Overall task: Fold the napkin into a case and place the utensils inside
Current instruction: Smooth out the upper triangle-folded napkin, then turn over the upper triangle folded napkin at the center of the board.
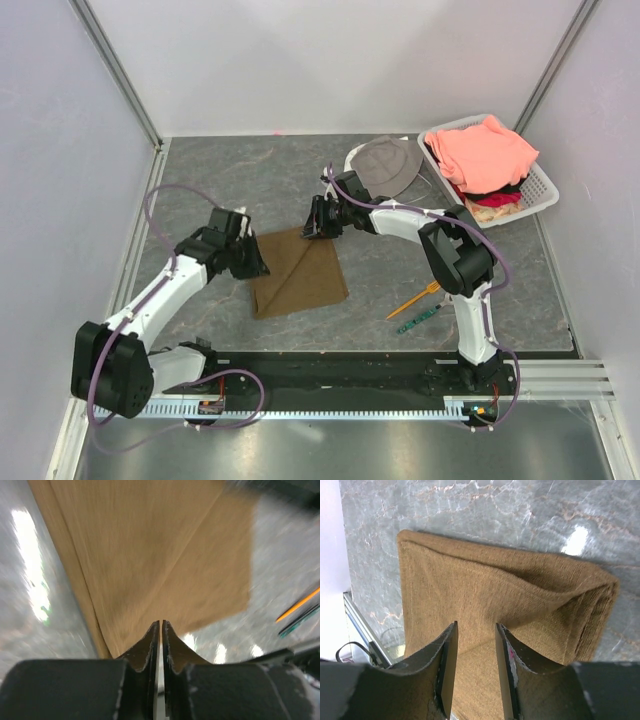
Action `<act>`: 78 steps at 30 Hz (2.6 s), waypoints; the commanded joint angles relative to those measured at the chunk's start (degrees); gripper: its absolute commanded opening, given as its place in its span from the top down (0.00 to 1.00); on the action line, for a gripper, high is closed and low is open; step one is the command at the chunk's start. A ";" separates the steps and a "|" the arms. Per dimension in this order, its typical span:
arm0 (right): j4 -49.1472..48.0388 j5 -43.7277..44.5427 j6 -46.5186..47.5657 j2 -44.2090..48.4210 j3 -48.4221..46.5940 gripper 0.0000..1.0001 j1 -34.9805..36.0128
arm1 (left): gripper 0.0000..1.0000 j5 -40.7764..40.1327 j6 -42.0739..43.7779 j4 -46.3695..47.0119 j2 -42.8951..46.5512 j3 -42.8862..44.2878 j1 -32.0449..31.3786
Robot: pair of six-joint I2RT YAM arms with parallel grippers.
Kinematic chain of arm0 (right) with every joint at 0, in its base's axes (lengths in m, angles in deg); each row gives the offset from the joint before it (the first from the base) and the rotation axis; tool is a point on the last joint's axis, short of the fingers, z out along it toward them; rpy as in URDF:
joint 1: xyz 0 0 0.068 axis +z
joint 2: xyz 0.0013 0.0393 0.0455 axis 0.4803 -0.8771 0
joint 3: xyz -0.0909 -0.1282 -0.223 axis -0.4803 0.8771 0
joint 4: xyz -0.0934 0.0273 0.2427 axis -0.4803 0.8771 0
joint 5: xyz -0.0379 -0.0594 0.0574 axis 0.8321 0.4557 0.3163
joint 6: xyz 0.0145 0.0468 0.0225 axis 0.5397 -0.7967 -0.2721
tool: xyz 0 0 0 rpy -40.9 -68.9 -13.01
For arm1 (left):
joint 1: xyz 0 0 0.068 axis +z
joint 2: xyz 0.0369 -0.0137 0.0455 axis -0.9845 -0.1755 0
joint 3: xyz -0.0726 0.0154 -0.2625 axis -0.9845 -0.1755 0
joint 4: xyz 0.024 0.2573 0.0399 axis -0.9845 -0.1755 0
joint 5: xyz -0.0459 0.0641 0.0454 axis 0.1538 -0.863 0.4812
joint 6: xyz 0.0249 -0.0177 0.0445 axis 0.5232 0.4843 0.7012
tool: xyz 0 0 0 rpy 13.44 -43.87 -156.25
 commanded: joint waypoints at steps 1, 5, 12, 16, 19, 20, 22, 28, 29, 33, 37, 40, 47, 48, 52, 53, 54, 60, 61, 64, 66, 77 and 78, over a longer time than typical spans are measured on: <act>-1.59 -0.87 -0.39 -1.26 -3.25 0.57 -0.59 | 0.95 5.01 -8.40 3.50 -0.96 -6.43 -2.19; -1.68 -1.13 -0.39 -2.58 -4.04 0.58 -1.21 | 0.98 0.62 -11.48 2.18 -1.14 -8.81 -2.28; -2.03 -1.83 -0.30 -5.21 -4.84 0.59 -2.00 | 0.98 -2.73 -15.62 -0.28 1.41 -11.62 -2.28; -2.21 -2.18 -0.21 -5.92 -5.01 0.59 -2.18 | 0.98 -3.69 -16.85 -0.28 3.25 -12.68 -2.37; -2.21 -2.36 -0.12 -6.27 -5.01 0.59 -2.26 | 0.98 -4.66 -18.24 -1.07 5.01 -12.94 -2.37; -2.21 -2.27 -0.12 -6.36 -5.01 0.59 -2.35 | 0.98 -5.44 -18.78 -1.25 5.45 -13.29 -2.37; -2.21 -2.45 -0.21 -6.36 -5.19 0.59 -2.44 | 0.98 -8.68 -21.05 -2.74 5.72 -13.65 -2.28; -2.21 -2.54 -0.30 -6.36 -5.36 0.59 -2.53 | 0.98 -7.74 -25.10 -3.45 1.33 -16.28 -2.28; -2.21 -2.54 -0.30 -6.71 -5.54 0.59 -2.61 | 0.98 -7.91 -25.20 -3.44 0.54 -16.72 -2.37; -2.12 -2.71 -0.04 -8.03 -6.85 0.59 -2.79 | 0.98 -9.49 -25.29 -4.23 -1.58 -15.76 -3.16; -1.95 -2.80 0.75 -9.96 -8.79 0.59 -3.14 | 0.98 -9.50 -25.02 -4.76 -3.07 -14.97 -3.60; -1.51 -2.71 1.28 -11.36 -10.11 0.59 -3.75 | 0.98 -9.24 -24.93 -4.41 -5.61 -13.83 -4.56; 3.84 -1.22 8.12 -13.04 -16.24 0.59 -4.02 | 0.98 -6.43 -25.02 -0.82 -9.05 -12.42 -7.46; 5.86 -1.04 9.18 -13.30 -17.13 0.59 -4.02 | 0.98 -5.11 -25.20 -0.37 -9.05 -12.51 -7.73; 10.09 -0.60 12.88 -13.22 -20.65 0.59 -4.02 | 0.98 -3.87 -26.25 1.30 -7.82 -13.20 -10.27; 10.53 -0.69 13.49 -12.95 -20.92 0.58 -4.02 | 0.98 -3.44 -26.51 1.91 -7.21 -13.56 -11.32; 11.23 -0.60 13.67 -12.43 -21.09 0.58 -4.02 | 0.98 -1.95 -26.86 3.48 -6.85 -14.08 -11.68; 19.66 3.52 16.74 -6.29 -25.05 0.52 -2.88 | 0.95 -2.45 -25.82 1.32 4.81 -12.26 -12.21; 21.15 4.75 17.45 -5.23 -25.40 0.47 -2.18 | 0.81 -3.94 -25.29 0.34 7.27 -11.11 -12.04; 25.29 11.86 19.21 0.57 -22.08 0.35 -0.69 | 0.57 -9.58 -22.04 -4.83 15.11 -5.32 -8.81; 27.58 17.64 19.39 5.12 -19.79 0.28 0.28 | 0.52 -8.10 -18.09 -5.64 16.61 -1.63 -4.33; 28.90 34.19 12.98 12.54 -6.24 0.38 25.14 | 0.56 11.76 -17.37 -7.83 9.86 10.17 32.07; 28.99 35.25 12.62 11.32 -7.37 0.45 28.03 | 0.56 12.56 -17.72 -8.27 9.24 10.60 33.04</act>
